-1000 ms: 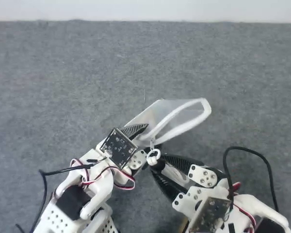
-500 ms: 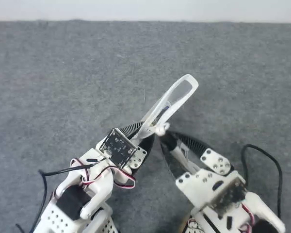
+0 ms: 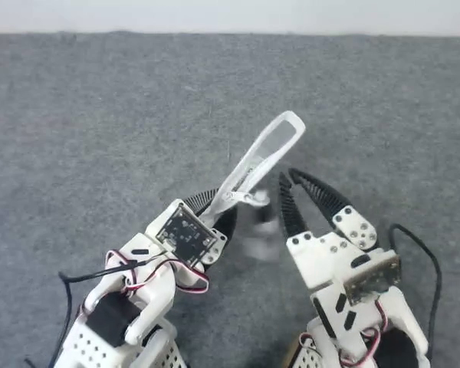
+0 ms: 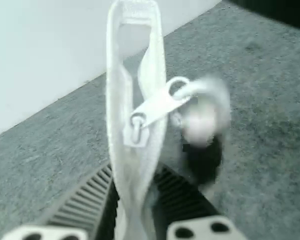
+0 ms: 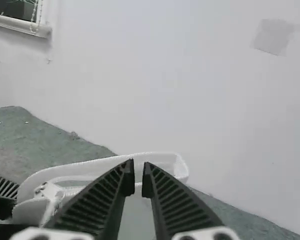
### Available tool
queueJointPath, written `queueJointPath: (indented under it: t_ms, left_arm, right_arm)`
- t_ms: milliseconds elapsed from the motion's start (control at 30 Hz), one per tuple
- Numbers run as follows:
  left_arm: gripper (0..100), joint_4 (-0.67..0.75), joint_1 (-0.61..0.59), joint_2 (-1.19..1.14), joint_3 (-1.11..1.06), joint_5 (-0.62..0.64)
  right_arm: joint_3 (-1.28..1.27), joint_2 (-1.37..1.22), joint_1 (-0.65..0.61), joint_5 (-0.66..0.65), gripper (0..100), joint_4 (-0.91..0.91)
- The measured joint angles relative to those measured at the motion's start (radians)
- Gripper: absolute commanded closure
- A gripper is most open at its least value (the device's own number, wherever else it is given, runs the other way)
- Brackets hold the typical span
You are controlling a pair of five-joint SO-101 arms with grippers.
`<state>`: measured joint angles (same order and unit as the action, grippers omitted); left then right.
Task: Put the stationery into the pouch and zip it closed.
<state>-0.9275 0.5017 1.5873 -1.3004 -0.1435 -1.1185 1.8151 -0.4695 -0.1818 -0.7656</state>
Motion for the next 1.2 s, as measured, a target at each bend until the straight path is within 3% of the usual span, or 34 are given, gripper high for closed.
queueJointPath:
  t_ms: [200,300,400,567,700,1200]
  left_arm:
    - [99,0.0,-0.006,0.0,0.0,-0.002]
    - [99,0.0,-0.009,0.0,0.0,-0.005]
    - [99,0.0,-0.012,0.0,0.0,-0.005]
    - [99,0.0,-0.012,0.0,0.0,-0.005]
    - [99,0.0,-0.012,0.0,0.0,-0.005]
    - [99,0.0,-0.012,0.0,0.0,-0.005]
  right_arm:
    - [-0.008,0.0,0.023,0.002,98.7,0.014]
    - [-0.003,0.0,0.018,0.002,91.6,-0.025]
    - [0.044,0.0,-0.068,0.002,82.9,-0.13]
    - [0.143,0.0,-0.244,0.002,82.5,-0.333]
    - [0.164,0.0,-0.324,0.002,82.4,-0.393]
    - [0.003,-0.025,-0.377,0.002,82.4,-0.219]
